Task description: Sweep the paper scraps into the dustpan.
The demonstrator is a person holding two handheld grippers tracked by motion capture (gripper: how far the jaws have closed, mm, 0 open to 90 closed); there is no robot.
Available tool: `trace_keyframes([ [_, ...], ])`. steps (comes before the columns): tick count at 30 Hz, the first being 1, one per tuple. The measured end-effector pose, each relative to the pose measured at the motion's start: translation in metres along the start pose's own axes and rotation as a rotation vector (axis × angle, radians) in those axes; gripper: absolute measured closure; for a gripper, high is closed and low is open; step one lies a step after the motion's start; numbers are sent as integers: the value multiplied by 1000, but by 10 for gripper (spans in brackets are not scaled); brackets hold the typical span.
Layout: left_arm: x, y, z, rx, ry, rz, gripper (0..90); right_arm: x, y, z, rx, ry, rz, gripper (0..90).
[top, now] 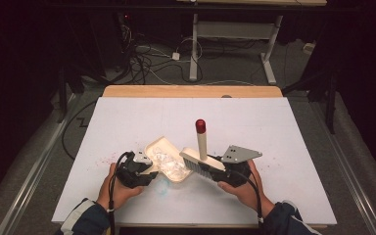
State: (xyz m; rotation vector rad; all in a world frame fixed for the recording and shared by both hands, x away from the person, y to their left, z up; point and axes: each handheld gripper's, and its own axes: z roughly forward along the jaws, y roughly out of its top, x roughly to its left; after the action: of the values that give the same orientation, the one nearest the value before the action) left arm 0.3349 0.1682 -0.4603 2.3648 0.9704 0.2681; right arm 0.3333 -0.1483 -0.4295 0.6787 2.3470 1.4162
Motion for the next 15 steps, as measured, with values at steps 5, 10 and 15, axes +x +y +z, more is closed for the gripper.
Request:
trace_keyframes([
  [5,0,0,0,1,-1,0,636,-4,6,-8,-26,-28,-20,672],
  [10,0,1,1,7,-2,5,637,-6,7,-7,-40,-68,-17,673],
  [15,-1,1,4,8,-3,-1,636,-9,5,10,-42,-92,-12,674],
])
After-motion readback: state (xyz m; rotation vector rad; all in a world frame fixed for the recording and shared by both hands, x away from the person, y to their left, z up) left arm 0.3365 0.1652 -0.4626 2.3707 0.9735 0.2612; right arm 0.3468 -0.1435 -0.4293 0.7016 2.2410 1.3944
